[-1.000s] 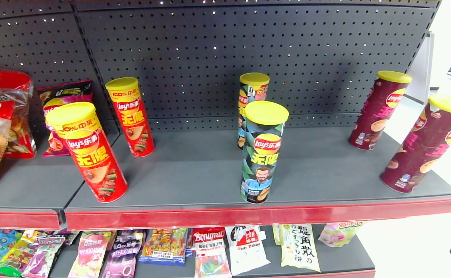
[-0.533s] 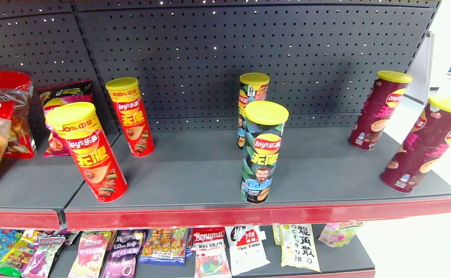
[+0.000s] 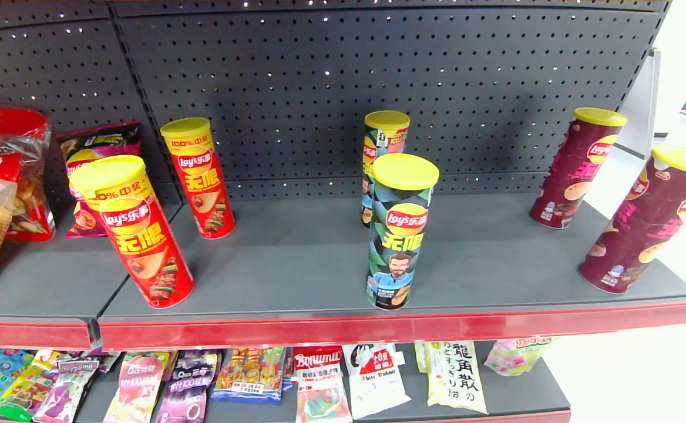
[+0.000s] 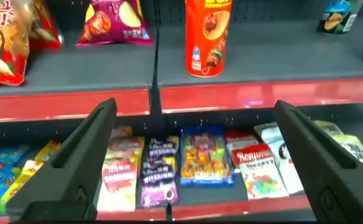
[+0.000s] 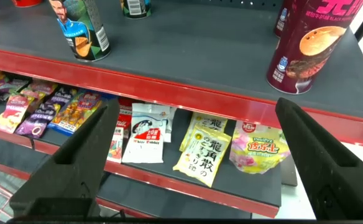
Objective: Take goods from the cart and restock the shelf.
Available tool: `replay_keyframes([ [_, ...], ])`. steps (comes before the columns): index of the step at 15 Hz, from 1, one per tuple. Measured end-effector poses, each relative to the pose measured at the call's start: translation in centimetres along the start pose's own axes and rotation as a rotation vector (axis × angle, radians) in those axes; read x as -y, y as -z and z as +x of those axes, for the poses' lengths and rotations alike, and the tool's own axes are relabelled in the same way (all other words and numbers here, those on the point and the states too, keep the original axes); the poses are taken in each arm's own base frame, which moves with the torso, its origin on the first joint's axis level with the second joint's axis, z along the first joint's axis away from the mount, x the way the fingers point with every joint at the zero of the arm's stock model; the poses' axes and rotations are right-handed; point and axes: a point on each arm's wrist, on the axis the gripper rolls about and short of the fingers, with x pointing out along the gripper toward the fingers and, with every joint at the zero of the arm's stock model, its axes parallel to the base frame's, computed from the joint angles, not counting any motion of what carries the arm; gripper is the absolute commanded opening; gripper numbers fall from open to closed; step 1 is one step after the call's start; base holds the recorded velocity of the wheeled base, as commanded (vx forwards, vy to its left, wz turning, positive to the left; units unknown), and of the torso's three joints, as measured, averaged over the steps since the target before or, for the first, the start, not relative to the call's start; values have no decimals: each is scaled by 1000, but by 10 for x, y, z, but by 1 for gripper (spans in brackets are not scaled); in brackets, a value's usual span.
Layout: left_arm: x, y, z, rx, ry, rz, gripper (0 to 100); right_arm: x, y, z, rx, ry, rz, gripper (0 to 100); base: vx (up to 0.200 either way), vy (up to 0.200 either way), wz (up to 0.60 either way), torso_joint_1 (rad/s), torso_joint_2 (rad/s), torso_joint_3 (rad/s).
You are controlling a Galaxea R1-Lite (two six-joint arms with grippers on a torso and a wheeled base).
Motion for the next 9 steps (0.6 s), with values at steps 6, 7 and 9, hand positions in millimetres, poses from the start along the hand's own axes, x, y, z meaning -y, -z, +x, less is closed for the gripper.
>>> replay_keyframes([
  [6, 1, 32, 4, -36, -24, 4, 100, 0, 2, -1, 2, -4, -5, 100, 0, 0, 0, 0, 0, 0],
  [7, 1, 32, 4, -33, -25, 4, 100, 0, 2, -1, 2, -7, -7, 100, 0, 0, 0, 0, 0, 0],
  [9, 1, 33, 3, -31, -25, 4, 100, 0, 3, 3, -21, -47, -18, 100, 0, 0, 0, 0, 0, 0],
])
